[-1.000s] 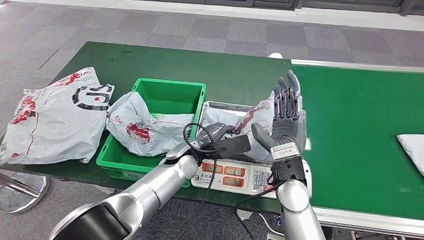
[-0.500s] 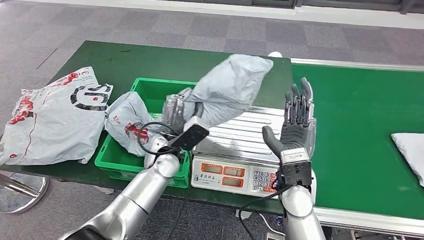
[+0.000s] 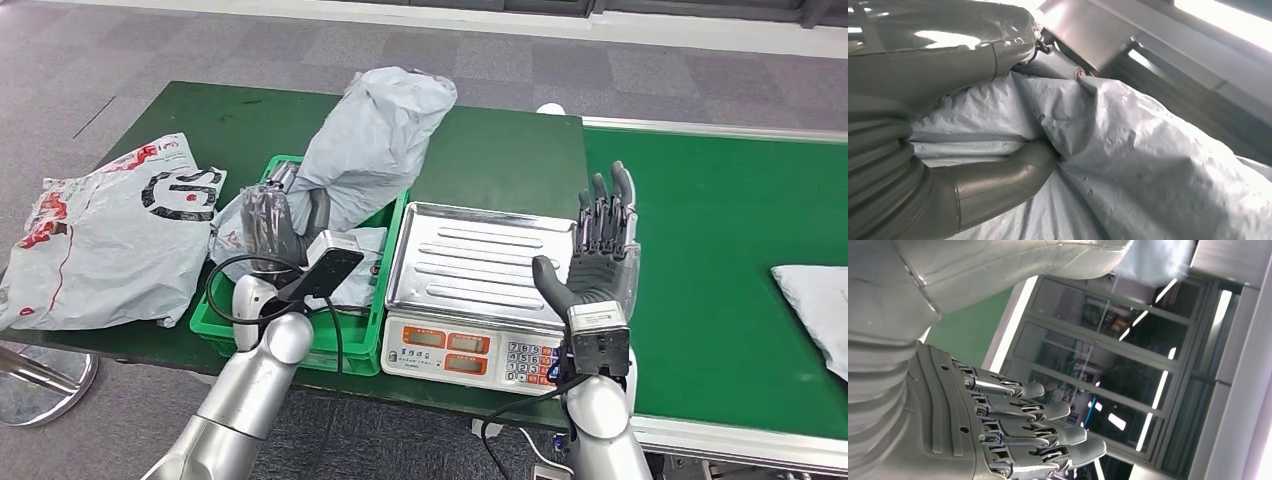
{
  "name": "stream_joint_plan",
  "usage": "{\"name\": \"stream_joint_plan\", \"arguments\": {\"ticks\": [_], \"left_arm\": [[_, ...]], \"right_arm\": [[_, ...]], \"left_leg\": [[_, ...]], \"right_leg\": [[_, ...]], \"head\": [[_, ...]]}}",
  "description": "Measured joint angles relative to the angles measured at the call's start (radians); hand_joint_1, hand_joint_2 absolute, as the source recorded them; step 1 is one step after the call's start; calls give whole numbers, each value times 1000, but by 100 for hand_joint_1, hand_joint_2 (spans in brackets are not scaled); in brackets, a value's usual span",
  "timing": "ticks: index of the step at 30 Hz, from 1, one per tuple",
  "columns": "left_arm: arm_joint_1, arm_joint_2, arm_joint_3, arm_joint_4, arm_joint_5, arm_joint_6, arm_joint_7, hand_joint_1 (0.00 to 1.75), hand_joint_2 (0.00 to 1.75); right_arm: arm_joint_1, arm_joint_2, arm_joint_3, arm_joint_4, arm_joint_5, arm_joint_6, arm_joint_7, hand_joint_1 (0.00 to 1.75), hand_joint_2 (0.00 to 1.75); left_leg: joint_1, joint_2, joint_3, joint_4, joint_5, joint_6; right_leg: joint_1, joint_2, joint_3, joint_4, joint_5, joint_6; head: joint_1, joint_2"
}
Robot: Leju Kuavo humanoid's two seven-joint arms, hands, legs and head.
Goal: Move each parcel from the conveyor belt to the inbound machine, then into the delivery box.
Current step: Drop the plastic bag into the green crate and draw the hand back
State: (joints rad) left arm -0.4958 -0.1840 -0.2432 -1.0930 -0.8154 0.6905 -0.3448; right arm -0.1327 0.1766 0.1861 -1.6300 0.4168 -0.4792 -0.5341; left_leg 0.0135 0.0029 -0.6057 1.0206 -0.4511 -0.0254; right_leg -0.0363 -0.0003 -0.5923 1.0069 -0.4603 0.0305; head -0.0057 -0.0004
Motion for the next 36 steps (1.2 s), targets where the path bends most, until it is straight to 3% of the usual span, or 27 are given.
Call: {"name": "stream_joint_plan", "arguments": {"ticks": [3, 8, 11, 16, 20, 23, 28, 36], "left_arm": [[16, 30, 43, 0, -125, -60, 144, 175, 175], [17, 63, 64, 77, -288, -323, 376, 175, 175], [12, 66, 64, 151, -327, -433, 430, 175, 175], [2, 68, 64, 222, -339, -493, 452, 169, 175], [-9, 68, 65, 248, -340, -537, 467, 0, 175], [-16, 68, 65, 260, -349, -538, 471, 0, 175], [-4, 67, 71, 243, -320, -437, 429, 0, 175], [11, 66, 78, 213, -268, -413, 381, 0, 175]], "right_arm": [[19, -6, -7, -8, -5, -12, -6, 0, 175], [47, -11, -14, -20, 3, -11, -6, 0, 175], [60, -12, -15, -27, 12, -4, -4, 0, 175], [73, -12, -17, -31, 19, -3, -1, 0, 175], [80, -12, -17, -33, 26, -3, 7, 0, 175], [84, -12, -17, -34, 29, -4, 11, 0, 175], [101, -12, -23, -47, 33, -12, 18, 0, 175], [113, -12, -34, -59, 33, -12, 24, 0, 175]], "left_leg": [[1, 0, 0, 0, 0, 0], [1, 0, 0, 0, 0, 0], [0, 1, 0, 0, 0, 0], [0, 1, 0, 0, 0, 0], [1, 0, 1, 0, 0, 0], [1, 1, 2, 0, 0, 0], [1, 1, 2, 0, 0, -1], [0, 0, 2, 0, 0, -1]], "right_leg": [[0, 0, -1, 0, 0, 0], [0, 0, -1, 0, 0, 0], [0, 1, -1, 0, 0, 0], [0, 1, -1, 0, 0, 0], [0, 1, 0, 0, 0, 0], [0, 1, 1, 0, 0, -1], [0, 1, 1, 0, 0, -1], [0, 1, 1, 0, 0, -1]], "head": [[0, 0], [0, 0], [0, 0], [0, 0], [0, 0], [0, 0], [0, 0], [0, 0]]}}
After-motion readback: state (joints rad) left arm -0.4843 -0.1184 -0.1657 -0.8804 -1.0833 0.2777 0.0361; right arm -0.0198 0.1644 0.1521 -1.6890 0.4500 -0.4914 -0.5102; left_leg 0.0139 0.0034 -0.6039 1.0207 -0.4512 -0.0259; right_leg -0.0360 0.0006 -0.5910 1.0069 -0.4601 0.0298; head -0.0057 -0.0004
